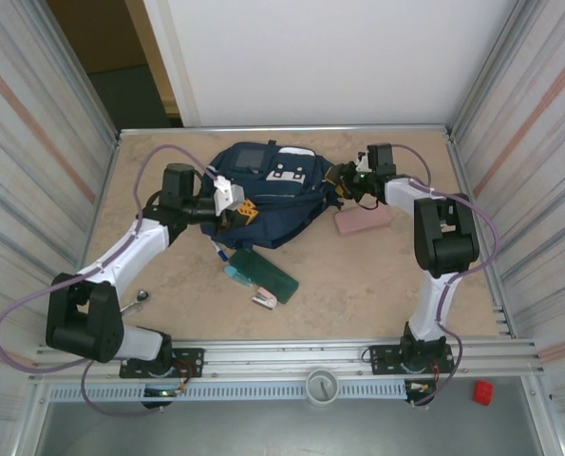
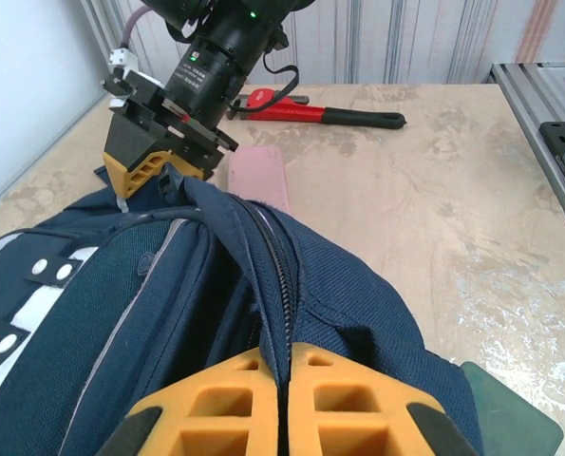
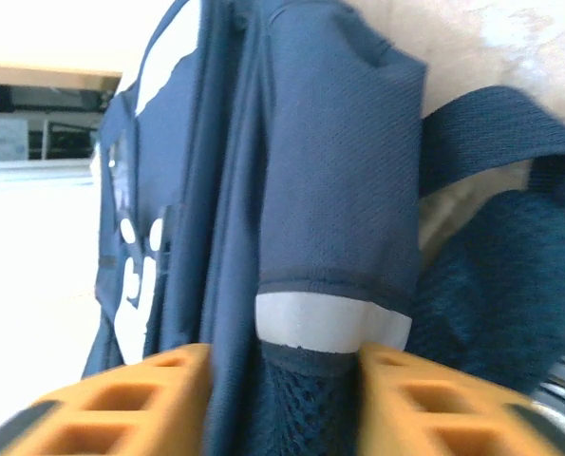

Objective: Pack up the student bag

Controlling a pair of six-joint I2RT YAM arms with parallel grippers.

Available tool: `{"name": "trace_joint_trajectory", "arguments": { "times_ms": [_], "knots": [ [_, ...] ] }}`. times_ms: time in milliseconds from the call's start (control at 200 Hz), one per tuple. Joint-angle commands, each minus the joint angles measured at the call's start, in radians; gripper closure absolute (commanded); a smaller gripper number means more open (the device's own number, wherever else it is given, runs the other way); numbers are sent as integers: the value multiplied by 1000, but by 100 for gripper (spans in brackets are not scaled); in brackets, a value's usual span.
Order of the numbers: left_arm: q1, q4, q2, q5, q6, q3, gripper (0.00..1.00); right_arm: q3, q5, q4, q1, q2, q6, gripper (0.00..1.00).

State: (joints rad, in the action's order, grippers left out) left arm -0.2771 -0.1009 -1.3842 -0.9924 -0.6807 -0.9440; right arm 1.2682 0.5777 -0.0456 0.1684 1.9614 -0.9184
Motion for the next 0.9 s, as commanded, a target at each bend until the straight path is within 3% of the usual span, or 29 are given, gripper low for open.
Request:
{"name": "trace_joint_trajectory", "arguments": {
  "times_ms": [0,70,155,341,546,691,892],
  "knots": [
    [-7,30,-5,1,-13,-62,99,-4,43,-45,-10,-43,-19,83],
    [-8,24,-23,71,4,-72,98,-51,37,-59,-34,-110,-3,95],
    [-8,12,-53,187,39,-98,97,-107,10,-55,-55,-211,38,100],
    [-4,-1,-129,432,129,-160,94,-225,-99,12,-23,-400,150,100],
    [17,-53,-211,658,283,-201,76,-325,-265,43,97,-426,204,100],
    [50,-141,-248,832,525,-248,56,-360,-332,6,175,-375,185,89],
    [72,-51,-96,843,787,-102,41,-364,-369,81,230,-379,255,57]
  ]
}}
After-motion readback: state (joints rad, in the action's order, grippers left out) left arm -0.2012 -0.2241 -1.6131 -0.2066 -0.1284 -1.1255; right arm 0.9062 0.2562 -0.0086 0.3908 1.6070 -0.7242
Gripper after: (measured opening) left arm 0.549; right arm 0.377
